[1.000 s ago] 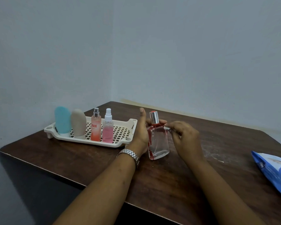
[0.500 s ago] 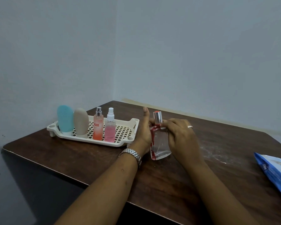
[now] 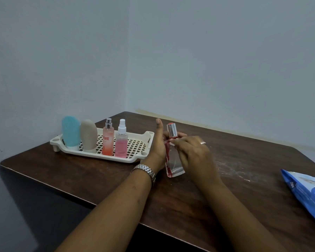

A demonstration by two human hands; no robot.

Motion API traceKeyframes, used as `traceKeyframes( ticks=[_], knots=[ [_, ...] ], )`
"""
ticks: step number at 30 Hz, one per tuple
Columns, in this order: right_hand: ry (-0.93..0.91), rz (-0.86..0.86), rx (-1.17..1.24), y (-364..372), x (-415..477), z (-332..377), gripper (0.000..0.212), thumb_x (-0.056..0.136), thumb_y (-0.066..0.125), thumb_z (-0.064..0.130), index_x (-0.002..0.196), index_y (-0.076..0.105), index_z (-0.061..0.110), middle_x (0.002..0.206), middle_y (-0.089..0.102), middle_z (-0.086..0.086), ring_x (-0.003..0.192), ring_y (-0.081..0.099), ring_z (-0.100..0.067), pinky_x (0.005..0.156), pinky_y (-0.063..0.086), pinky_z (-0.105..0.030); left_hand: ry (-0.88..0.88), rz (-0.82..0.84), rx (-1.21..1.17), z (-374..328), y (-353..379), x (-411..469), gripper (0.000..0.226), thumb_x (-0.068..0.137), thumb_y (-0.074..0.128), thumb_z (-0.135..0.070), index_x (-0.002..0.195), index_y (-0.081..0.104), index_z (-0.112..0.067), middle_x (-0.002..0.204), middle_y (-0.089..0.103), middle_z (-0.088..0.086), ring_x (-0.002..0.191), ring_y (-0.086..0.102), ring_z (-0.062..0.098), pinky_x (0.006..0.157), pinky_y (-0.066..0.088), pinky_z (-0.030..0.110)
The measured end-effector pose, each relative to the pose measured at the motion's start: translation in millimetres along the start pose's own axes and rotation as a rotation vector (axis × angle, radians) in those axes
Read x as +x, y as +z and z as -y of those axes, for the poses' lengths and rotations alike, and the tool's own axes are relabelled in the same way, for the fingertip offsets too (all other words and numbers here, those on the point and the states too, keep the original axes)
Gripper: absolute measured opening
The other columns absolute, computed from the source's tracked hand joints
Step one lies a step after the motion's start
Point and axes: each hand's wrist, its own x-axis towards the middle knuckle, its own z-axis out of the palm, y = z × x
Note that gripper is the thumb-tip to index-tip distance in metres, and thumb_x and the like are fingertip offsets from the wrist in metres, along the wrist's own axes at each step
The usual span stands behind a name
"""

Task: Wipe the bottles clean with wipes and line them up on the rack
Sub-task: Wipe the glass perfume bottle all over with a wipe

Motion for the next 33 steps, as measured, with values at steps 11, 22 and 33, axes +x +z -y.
traceKeyframes(
  ticks=[11,22,33],
  knots=[
    [0.026,0.238,0.193,-8,-5,-3,0.018,0.077,0.063,0.008,0.09,0.073,0.016,0.085,0.067,0.004,0.076,0.057,-0.011,0.063,0.047,-0.025,-0.016,-0.016,-0.031,-7,2,-7,0.086,0.087,0.024,-0.072,0.064,0.066,-0.001,0.066,0.064,0.011,0.059,0.06,0.018,0.062,0.052,0.025],
    [0.047,0.197,0.287,-1,-5,5,0.014,0.079,0.065,0.008,0.089,0.071,0.015,0.086,0.066,0.006,0.081,0.058,-0.006,0.071,0.046,-0.019,-0.034,-0.038,-0.031,-9,2,-8,0.079,0.09,0.031,-0.068,0.063,0.065,-0.002,0.063,0.059,0.011,0.06,0.057,0.018,0.063,0.049,0.028],
    [0.238,0.246,0.336,-4,-4,-6,0.016,0.085,0.066,0.011,0.094,0.073,0.021,0.085,0.059,0.015,0.076,0.053,0.003,0.062,0.04,-0.008,-0.075,-0.168,0.081,-7,-3,-4,0.081,0.086,0.03,-0.074,0.074,0.066,-0.002,0.067,0.06,0.014,0.061,0.057,0.023,0.065,0.049,0.031]
  ],
)
